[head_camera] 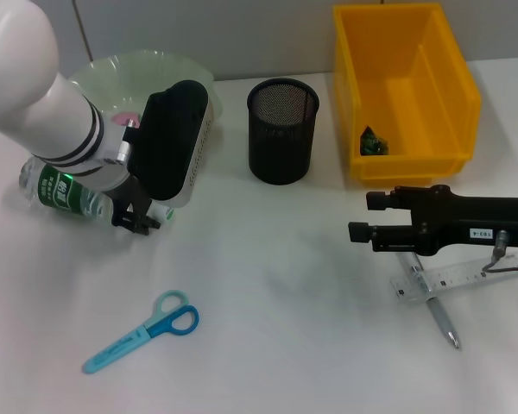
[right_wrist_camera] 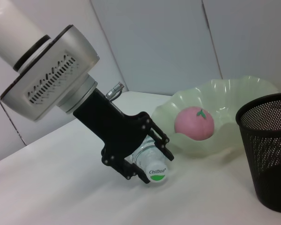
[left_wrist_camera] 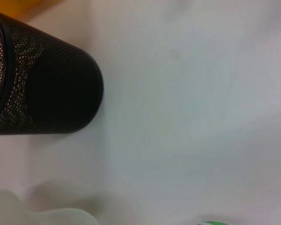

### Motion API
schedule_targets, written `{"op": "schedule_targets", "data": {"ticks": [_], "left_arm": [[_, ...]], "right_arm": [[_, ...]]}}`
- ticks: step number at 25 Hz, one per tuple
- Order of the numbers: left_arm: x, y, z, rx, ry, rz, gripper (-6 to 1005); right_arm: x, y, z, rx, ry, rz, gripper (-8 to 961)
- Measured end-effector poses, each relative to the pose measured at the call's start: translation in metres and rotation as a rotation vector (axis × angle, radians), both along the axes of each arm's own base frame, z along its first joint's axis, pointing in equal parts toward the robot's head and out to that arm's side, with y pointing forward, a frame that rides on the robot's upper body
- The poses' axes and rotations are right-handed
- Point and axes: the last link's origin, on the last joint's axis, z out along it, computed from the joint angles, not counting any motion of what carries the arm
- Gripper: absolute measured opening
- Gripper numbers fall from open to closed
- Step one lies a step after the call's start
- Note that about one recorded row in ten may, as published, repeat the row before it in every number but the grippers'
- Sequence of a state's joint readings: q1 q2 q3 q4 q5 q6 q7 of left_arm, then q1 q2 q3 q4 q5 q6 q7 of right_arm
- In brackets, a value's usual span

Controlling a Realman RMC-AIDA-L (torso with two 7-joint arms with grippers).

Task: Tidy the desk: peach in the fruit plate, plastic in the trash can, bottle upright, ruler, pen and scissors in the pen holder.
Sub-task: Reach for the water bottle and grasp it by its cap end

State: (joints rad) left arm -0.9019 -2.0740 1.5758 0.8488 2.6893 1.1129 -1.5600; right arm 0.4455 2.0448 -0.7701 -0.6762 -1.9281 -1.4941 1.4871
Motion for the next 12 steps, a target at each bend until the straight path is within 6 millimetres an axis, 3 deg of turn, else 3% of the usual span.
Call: {"op": "schedule_targets", "data": {"ticks": [3, 6, 12], "left_arm": [[-0.0008, 0.0004, -0.0011, 0.001, 0.004, -0.004, 710], [-0.002, 0.0001, -0.0028, -0.001, 0.007, -0.002, 540], [-0.0014, 0.0007, -0.0035, 0.003, 0.008, -0.002, 541]], "right_arm": [[-0.0005, 0.0005, 0.0003, 0.001, 0.0, 0.001, 754], [-0.0007, 0.0008, 0.0006, 0.002, 0.001, 0.002, 755], [-0.0012, 0.0015, 0.0012, 0.003, 0.0, 0.004, 755]]}}
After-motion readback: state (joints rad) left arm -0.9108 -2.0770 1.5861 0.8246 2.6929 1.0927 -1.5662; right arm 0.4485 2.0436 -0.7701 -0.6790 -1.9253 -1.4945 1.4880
